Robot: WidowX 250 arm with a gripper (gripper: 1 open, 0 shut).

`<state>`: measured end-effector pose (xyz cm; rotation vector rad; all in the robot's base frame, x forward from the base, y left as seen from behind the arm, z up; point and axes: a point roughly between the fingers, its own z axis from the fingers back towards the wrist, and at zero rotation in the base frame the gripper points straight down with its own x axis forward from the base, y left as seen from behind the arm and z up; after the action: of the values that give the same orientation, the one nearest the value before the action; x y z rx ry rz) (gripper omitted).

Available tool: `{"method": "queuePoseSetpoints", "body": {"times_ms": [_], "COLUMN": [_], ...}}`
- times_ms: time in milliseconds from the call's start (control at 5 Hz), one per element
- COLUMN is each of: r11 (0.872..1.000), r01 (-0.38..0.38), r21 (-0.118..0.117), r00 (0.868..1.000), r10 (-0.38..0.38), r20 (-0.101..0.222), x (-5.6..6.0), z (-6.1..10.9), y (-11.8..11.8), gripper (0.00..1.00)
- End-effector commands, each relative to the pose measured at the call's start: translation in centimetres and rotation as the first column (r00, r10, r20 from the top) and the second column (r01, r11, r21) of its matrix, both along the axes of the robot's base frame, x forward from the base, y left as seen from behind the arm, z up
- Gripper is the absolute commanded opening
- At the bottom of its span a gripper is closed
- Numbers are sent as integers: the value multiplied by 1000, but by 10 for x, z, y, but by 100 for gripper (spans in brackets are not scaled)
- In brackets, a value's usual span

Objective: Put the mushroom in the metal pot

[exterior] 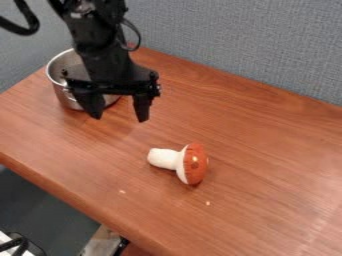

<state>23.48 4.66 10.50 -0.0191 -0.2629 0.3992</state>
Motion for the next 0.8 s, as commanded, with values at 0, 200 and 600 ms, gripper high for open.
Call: {"method": "queuePoseSetpoints", "body": {"times_ms": [0,200,600], "r11": [999,984,945], "r01": [-51,-180,-325], "r21": [-13,-14,21], "r00": [998,984,943], "r10": [51,180,326], "r20": [20,-4,-69], "x": [14,28,46], "z": [11,-4,-40], "y": [-12,-12,-32], "gripper": [100,100,100]}}
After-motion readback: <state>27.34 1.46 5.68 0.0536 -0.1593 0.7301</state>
